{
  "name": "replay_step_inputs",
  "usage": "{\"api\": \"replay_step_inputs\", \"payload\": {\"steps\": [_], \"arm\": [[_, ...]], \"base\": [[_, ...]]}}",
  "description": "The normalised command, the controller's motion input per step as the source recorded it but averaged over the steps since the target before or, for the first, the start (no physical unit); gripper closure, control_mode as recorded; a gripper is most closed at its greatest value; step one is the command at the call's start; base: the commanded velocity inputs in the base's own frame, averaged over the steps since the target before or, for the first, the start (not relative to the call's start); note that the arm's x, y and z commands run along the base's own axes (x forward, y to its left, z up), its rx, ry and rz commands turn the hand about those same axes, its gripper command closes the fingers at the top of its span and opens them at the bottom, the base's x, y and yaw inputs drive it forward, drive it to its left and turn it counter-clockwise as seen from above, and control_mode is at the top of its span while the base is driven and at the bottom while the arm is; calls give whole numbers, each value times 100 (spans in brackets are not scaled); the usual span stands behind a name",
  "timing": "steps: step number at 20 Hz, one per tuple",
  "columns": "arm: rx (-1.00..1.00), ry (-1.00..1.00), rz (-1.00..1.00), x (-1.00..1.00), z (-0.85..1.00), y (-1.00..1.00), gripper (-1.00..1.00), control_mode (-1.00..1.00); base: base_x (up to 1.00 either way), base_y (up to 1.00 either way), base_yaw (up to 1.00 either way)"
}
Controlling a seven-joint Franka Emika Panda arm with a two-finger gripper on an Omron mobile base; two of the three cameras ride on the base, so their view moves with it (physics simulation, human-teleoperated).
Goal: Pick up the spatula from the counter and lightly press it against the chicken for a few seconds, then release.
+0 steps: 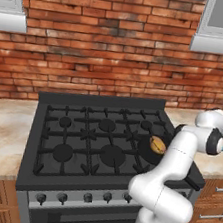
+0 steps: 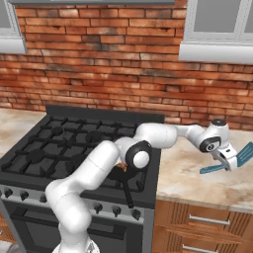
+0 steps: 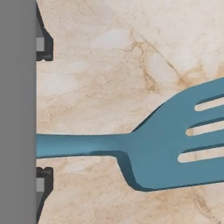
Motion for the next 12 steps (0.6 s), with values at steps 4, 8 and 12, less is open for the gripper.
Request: {"api": "replay_step_inputs", "payload": {"steps": [4,8,12], "arm": [[2,4,1,0,-33,-20,-100,-100],[2,3,1,0,-37,-18,-100,-100],[1,4,2,0,-51,-5,100,-100]], "base": [[0,0,0],[0,0,0],[0,0,0]]}}
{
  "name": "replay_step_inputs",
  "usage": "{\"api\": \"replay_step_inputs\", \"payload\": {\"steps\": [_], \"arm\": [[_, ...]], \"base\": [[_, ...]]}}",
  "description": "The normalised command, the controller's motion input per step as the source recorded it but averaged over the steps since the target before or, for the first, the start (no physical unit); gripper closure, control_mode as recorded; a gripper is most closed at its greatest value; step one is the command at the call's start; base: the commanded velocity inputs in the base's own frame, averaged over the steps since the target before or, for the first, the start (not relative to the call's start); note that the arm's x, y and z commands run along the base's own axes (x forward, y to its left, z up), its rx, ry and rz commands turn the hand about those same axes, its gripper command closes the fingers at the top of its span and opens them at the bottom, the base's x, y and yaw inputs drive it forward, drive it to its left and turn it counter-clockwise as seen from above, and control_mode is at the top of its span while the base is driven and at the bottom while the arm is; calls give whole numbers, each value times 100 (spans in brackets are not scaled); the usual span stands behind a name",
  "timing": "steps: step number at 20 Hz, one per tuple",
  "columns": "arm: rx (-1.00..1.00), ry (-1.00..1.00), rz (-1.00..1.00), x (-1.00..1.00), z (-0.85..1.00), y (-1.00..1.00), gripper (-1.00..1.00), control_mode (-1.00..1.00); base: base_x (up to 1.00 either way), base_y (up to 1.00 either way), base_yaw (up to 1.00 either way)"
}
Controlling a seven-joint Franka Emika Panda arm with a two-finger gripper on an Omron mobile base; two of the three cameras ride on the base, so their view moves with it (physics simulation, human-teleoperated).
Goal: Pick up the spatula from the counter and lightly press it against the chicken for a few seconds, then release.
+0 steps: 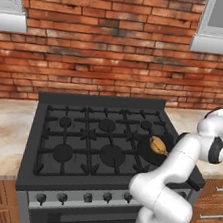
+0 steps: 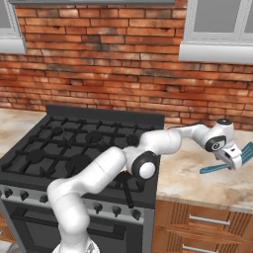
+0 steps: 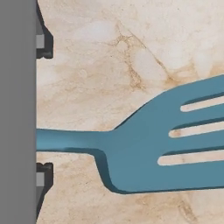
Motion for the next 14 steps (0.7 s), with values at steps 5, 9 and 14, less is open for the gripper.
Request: {"api": "replay_step_inputs", "payload": {"steps": [5,9,14], "arm": [[1,1,3,0,-39,-7,100,-100],[1,0,4,-1,-22,-4,100,-100],[4,0,10,-24,4,0,100,-100]], "base": [[0,0,0],[0,0,0],[0,0,0]]}}
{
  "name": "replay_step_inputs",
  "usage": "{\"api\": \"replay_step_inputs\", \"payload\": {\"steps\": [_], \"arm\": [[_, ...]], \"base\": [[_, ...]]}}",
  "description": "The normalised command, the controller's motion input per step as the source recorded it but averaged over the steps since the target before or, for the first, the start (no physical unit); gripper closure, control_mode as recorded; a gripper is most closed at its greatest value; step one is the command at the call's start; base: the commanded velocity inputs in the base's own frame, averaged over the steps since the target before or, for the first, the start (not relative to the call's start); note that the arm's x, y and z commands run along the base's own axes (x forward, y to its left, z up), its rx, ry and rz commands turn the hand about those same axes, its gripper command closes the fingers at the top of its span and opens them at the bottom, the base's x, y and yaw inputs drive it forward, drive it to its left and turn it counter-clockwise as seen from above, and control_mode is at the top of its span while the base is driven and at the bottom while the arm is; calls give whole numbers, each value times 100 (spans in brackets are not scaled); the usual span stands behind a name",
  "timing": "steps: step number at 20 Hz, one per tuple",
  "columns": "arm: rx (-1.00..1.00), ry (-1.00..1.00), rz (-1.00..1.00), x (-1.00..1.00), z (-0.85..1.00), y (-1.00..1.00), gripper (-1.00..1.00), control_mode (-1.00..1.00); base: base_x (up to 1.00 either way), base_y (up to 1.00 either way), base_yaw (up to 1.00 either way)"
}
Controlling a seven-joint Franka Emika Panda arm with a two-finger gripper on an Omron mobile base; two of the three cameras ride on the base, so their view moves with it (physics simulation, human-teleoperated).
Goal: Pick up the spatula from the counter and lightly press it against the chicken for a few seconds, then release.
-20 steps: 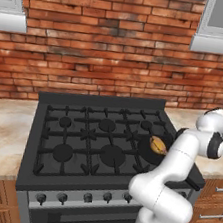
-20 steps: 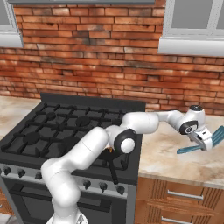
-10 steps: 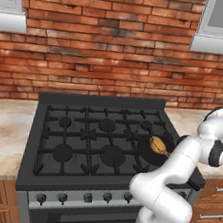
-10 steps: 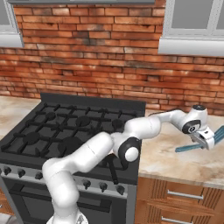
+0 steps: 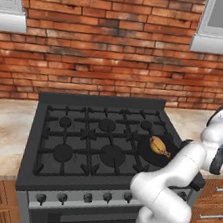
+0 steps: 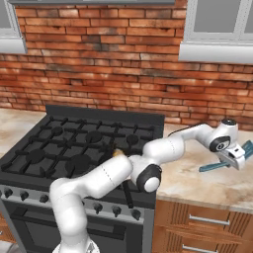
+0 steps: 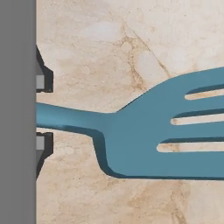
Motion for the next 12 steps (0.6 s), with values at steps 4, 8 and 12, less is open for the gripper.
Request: {"api": "replay_step_inputs", "payload": {"steps": [4,8,12], "arm": [[4,-1,20,-50,43,6,100,-100],[0,-4,22,-72,48,29,100,-100],[0,-13,21,-87,25,45,100,-100]], "base": [[0,0,0],[0,0,0],[0,0,0]]}}
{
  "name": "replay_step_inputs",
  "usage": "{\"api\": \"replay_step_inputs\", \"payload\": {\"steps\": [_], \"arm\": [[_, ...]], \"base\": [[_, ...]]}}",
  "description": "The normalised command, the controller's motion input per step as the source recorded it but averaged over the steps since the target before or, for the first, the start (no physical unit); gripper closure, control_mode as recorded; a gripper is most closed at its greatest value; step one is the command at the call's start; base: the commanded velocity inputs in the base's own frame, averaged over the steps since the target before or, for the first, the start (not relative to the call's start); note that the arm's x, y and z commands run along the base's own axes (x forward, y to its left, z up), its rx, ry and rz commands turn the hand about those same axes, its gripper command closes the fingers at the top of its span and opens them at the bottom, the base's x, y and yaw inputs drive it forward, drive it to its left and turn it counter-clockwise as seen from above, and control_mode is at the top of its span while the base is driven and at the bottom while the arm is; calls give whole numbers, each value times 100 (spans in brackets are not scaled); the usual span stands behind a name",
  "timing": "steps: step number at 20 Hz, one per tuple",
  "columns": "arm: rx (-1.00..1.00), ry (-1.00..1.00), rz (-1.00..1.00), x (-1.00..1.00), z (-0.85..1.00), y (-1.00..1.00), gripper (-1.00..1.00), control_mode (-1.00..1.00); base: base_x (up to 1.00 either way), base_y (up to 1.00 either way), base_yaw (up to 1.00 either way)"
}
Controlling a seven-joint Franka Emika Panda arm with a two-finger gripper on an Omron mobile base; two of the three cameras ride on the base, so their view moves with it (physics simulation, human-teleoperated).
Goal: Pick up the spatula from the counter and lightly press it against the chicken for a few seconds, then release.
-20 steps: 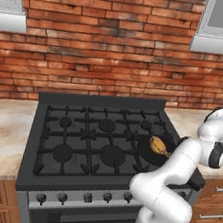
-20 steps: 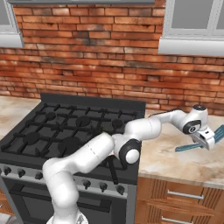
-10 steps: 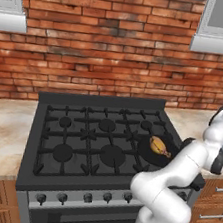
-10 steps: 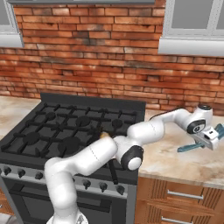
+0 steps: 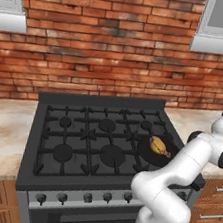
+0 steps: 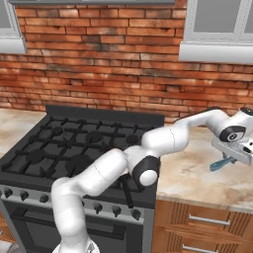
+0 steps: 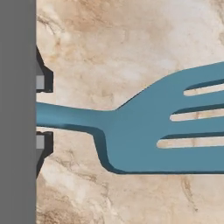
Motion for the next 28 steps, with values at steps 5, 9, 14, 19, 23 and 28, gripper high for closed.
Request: {"api": "replay_step_inputs", "payload": {"steps": [5,9,14,19,23,28], "arm": [[0,-17,17,-90,3,59,100,-100],[-2,-15,13,-92,-1,92,100,-100],[-8,-13,12,-82,-8,100,100,-100],[-11,-13,13,-66,11,100,100,-100],[-15,-13,13,-57,23,100,100,-100],[-17,-12,15,-55,42,95,100,-100]], "base": [[0,0,0],[0,0,0],[0,0,0],[0,0,0],[0,0,0],[0,0,0]]}}
